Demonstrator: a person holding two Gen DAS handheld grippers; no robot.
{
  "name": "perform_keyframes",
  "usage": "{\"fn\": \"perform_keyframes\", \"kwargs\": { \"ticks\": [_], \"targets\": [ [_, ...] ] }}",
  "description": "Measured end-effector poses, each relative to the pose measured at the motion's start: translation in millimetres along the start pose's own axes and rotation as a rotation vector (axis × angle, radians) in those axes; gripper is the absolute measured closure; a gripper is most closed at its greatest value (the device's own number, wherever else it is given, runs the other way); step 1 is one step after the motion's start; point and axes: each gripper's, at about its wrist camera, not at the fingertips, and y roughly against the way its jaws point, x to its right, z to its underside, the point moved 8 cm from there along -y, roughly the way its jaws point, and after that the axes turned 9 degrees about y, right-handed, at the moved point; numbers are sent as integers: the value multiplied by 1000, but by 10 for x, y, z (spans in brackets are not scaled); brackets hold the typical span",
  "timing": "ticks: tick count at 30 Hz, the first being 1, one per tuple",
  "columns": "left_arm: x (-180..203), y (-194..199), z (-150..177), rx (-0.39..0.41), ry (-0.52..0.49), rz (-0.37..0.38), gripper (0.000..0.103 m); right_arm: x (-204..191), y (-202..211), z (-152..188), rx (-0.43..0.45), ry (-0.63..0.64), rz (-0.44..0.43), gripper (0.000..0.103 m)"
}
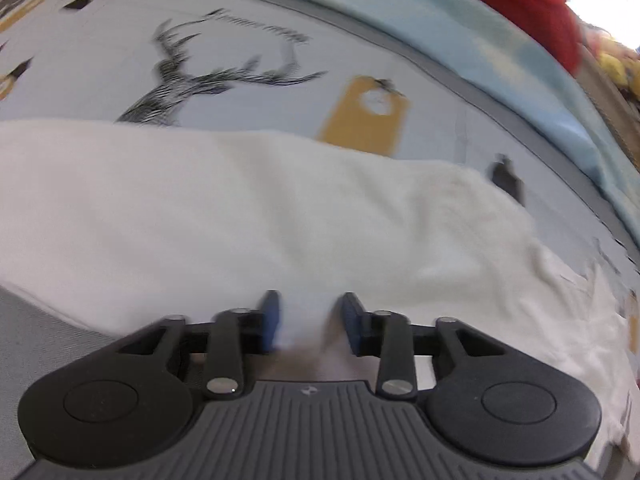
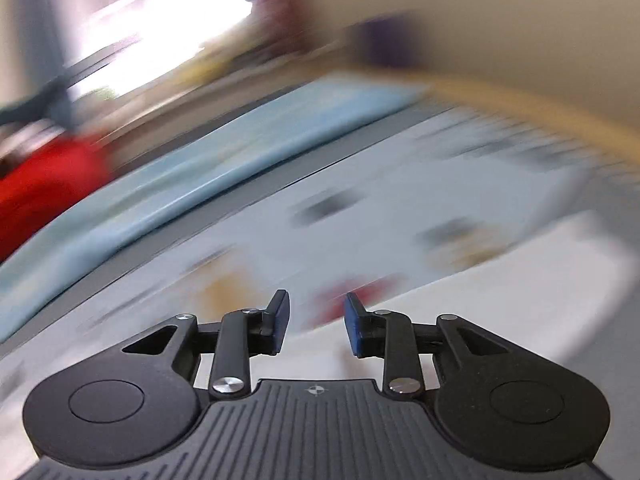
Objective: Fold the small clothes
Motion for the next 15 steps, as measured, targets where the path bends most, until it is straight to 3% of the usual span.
{"fn": "perform_keyframes", "kwargs": {
  "ticks": [3,5,7,9,11,13,15],
  "targets": [
    [-170,70,-106,49,15,-123,83,-708,-229,282,-113,154,-205,67],
    [-264,56,-135,50,32,-150,83,-1027,-334,492,-182,278,-262,67],
    [-286,64,-155,38,49,-132,82,-1069,-469,633,-227,398,-179,73],
    [-298,88,-176,30,74,-116,80,-1060,-490,590,-204,449,-90,76],
    [-308,141,-209,31,123,-93,79,-1016,-513,424,-173,464,75,76],
    [-306,215,-271,44,152,-73,78,-1048,-450,280,-119,418,76,73],
    [-277,297,-339,62,161,-47,75,-1251,-385,165,-104,358,-19,73]
  ]
}}
